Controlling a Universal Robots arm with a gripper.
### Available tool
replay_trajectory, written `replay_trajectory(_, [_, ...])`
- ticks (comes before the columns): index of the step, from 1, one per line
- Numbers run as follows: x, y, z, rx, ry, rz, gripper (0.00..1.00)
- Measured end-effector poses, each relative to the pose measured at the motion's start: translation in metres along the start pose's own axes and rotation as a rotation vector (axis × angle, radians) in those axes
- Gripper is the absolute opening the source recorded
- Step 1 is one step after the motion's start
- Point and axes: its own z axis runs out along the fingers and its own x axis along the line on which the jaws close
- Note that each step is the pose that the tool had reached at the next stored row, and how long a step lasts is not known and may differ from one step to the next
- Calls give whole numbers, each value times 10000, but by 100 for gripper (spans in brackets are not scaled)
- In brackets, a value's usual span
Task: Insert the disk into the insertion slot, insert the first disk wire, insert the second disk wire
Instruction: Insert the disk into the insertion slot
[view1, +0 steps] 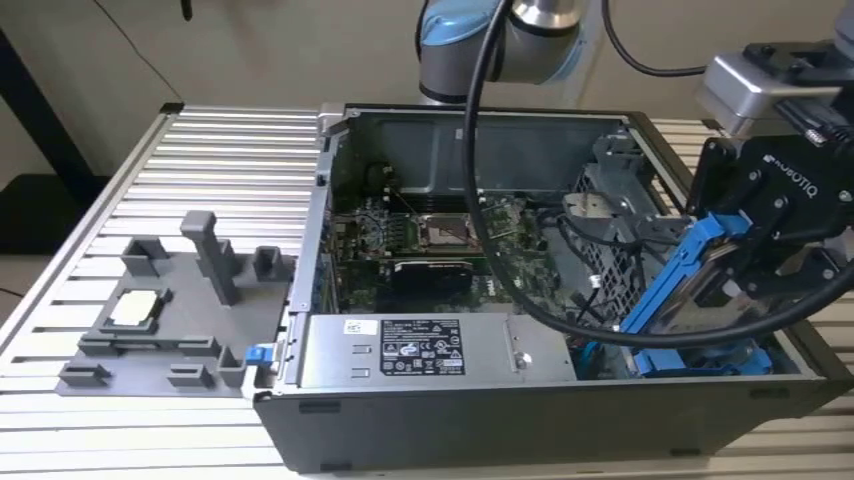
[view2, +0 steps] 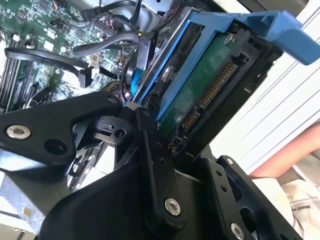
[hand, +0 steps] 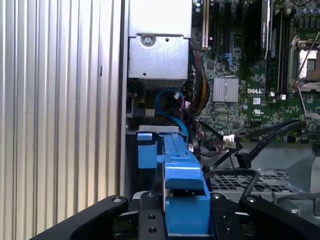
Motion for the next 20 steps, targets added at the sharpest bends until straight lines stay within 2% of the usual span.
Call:
replay_trajectory(8, [2,-5,138,0,-1,0,32])
replay_trajectory(13, [2,-5,140,0,5,1,34])
replay_trajectory(14, [2,-4,141,0,1,1,40])
replay_trajectory(16, [2,-3,112,-4,-3,1,40])
replay_trajectory(17, [1,-2,72,-6,-1,1,46])
replay_trajectory(20, [-1,3,-65,-8,-1,0,46])
